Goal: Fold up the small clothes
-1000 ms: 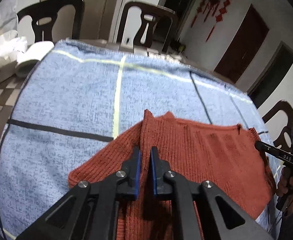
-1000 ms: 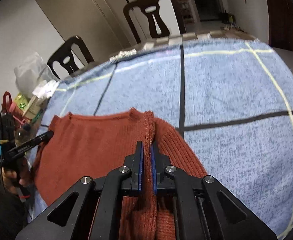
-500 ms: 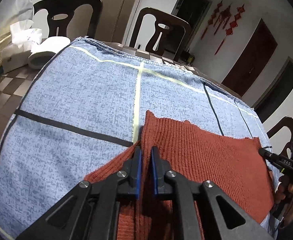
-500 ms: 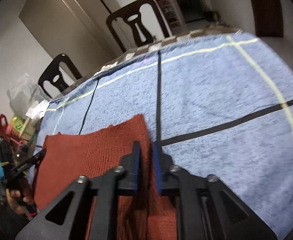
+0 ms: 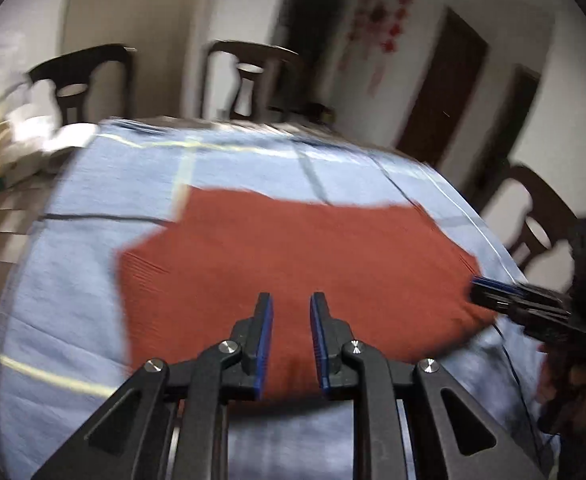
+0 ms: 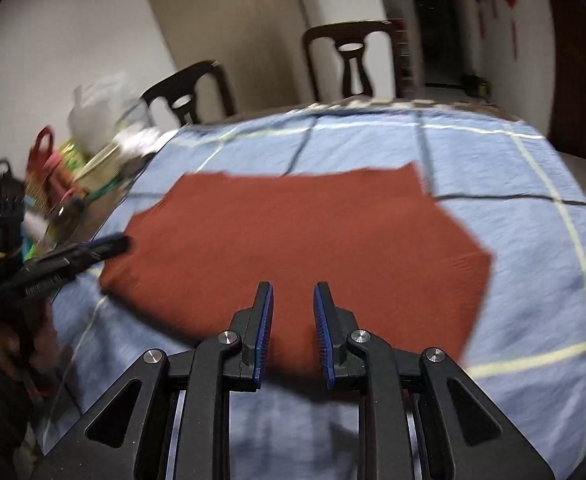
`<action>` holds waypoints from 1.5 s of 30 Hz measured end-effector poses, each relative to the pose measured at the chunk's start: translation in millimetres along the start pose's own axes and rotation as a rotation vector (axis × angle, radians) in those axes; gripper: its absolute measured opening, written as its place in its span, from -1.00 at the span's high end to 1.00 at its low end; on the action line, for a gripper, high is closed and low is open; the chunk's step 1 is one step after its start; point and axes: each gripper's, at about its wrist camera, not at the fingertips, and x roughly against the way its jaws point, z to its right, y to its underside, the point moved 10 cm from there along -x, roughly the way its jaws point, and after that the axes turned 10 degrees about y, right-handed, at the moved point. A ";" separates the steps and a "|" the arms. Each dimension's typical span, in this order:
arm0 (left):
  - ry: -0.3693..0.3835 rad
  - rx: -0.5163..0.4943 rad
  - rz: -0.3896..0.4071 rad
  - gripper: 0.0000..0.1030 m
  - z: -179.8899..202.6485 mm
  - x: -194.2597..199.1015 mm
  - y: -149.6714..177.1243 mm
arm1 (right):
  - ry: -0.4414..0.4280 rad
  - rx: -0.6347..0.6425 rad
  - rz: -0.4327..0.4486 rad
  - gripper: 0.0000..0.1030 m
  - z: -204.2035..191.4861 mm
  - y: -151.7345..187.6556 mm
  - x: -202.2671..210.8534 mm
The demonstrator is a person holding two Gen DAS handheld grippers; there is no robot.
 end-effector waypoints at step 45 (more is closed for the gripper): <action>-0.229 0.099 -0.014 0.50 -41.5 37.9 56.9 | 0.139 -0.134 -0.005 0.38 59.0 45.6 30.0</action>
